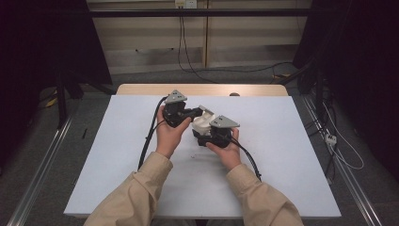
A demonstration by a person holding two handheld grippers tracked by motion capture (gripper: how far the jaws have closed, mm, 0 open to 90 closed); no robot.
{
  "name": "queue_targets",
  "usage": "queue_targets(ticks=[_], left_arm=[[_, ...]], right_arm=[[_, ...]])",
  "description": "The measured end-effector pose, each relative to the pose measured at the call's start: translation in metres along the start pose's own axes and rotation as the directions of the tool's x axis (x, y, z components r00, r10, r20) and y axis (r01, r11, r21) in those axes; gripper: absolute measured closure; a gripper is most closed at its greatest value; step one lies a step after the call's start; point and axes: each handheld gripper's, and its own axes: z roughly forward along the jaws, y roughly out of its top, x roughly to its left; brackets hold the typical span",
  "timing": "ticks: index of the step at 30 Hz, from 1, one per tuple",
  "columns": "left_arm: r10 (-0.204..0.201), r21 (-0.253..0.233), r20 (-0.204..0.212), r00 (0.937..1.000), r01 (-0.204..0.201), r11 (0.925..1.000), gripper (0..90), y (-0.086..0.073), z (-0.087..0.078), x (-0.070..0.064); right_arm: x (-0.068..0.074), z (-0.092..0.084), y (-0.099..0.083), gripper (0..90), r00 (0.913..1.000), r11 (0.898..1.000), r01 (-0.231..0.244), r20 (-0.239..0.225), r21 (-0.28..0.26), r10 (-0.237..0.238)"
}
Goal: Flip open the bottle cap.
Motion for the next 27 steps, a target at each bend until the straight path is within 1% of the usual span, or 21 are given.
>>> queue_targets(ticks=[11,16,19,22,27], left_arm=[[0.007,-0.006,-0.003,1.0,-0.007,1.0,90.0,0.007,0.006,0.0],[0.001,-0.01,0.002,1.0,-0.001,0.9999,90.0,0.008,0.011,0.001],[-0.011,-0.018,0.006,0.9999,0.011,0.9998,90.0,0.01,0.012,0.002],[-0.001,-0.017,0.0,1.0,0.001,0.9998,90.0,0.012,0.013,0.001],[-0.001,-0.02,0.003,1.0,0.001,0.9998,90.0,0.014,0.016,0.002]], right_arm=[[0.0,0.0,0.0,18.5,1.0,1.0,0.0,0.0,0.0,0.0],[0.0,0.0,0.0,18.5,1.0,1.0,0.0,0.0,0.0,0.0],[0.0,0.0,0.0,18.6,1.0,1.0,-0.001,0.0,0.0,0.001],[0.0,0.0,0.0,18.5,1.0,1.0,-0.001,0.0,0.0,0.001],[0.0,0.0,0.0,18.6,1.0,1.0,-0.002,0.0,0.0,0.002]])
